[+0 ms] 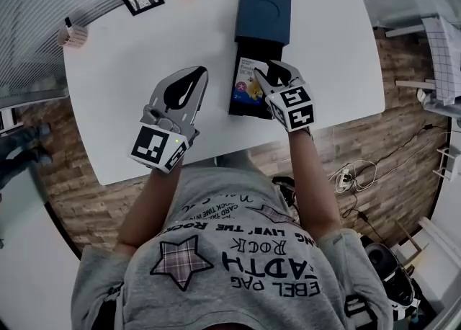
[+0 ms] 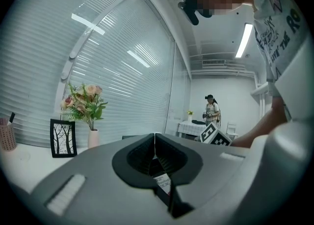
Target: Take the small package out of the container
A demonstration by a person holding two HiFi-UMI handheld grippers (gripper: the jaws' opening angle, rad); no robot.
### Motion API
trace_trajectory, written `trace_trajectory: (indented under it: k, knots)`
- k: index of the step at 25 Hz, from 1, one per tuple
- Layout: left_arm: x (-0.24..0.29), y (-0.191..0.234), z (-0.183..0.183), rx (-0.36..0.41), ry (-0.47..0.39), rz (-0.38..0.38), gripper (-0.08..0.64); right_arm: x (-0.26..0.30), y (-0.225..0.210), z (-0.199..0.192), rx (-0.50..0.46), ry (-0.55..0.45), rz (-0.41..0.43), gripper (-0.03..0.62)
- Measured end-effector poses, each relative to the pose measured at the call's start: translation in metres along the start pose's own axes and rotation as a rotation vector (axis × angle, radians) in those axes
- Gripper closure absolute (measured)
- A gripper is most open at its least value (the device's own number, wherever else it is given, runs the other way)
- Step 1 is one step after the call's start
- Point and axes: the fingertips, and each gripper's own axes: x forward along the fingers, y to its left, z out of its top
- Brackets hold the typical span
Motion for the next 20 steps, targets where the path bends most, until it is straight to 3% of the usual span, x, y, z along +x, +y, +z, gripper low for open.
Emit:
trace_trajectory:
  k: [8, 20]
  knots:
    - [0.001, 0.006, -0.004, -0.013, 0.01, 0.005, 0.549, 0.032, -0.004, -0.017, -0.134, 0.195, 0.06, 0.434]
    - [0.005, 0.014, -0.008, -0.026, 0.022, 0.007, 0.549, 0.052, 0.002, -0.03, -0.205, 0.326, 0.13, 0.417]
